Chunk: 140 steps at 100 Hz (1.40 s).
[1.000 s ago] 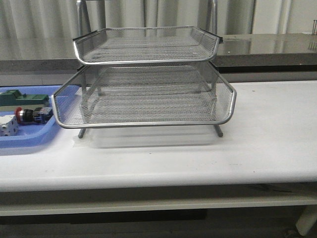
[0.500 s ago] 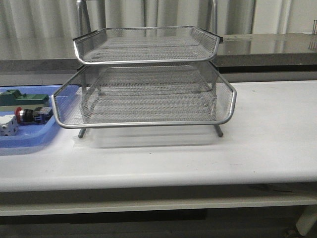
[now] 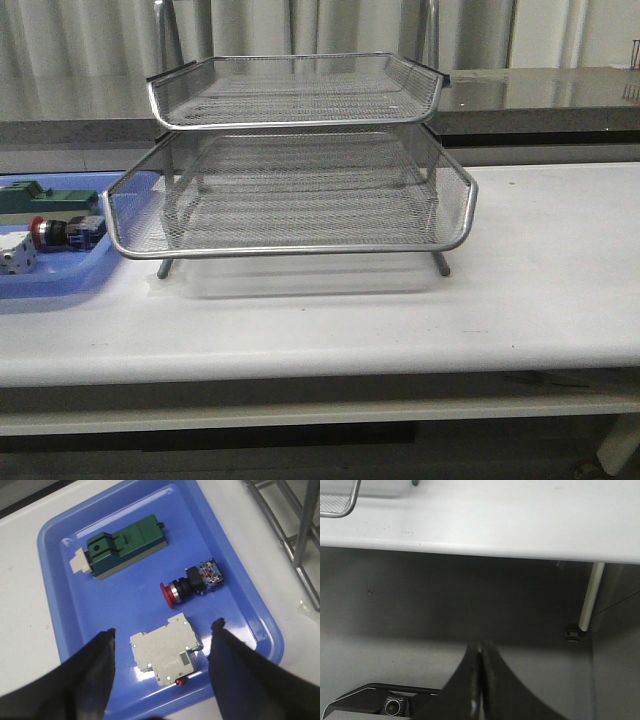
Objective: Place button on rack with both arms
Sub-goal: 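Reach the left gripper into the blue tray and grasp the red push button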
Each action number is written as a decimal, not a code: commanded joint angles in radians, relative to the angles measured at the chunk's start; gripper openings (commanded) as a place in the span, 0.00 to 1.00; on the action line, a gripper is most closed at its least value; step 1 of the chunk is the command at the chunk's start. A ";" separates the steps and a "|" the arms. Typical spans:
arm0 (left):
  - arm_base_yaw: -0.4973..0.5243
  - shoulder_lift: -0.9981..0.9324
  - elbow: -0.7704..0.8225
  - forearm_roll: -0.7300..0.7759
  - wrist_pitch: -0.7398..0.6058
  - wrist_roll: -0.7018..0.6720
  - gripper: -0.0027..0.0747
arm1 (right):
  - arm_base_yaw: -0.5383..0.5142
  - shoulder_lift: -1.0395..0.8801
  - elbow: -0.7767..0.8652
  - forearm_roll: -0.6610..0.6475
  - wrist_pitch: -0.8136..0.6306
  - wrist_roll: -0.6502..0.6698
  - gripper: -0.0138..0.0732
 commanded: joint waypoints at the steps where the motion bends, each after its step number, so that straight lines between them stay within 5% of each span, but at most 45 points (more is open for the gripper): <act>1: -0.004 -0.010 -0.061 -0.071 -0.046 0.122 0.57 | -0.005 0.006 -0.033 -0.003 -0.049 0.001 0.08; 23: -0.004 0.135 -0.216 -0.081 0.026 0.194 0.75 | -0.005 0.006 -0.033 -0.003 -0.049 0.001 0.08; 63: -0.011 0.437 -0.485 -0.087 0.218 0.456 0.75 | -0.005 0.006 -0.033 -0.003 -0.049 0.001 0.08; 140: -0.033 0.618 -0.585 -0.087 0.241 0.533 0.75 | -0.005 0.006 -0.033 -0.003 -0.050 0.001 0.08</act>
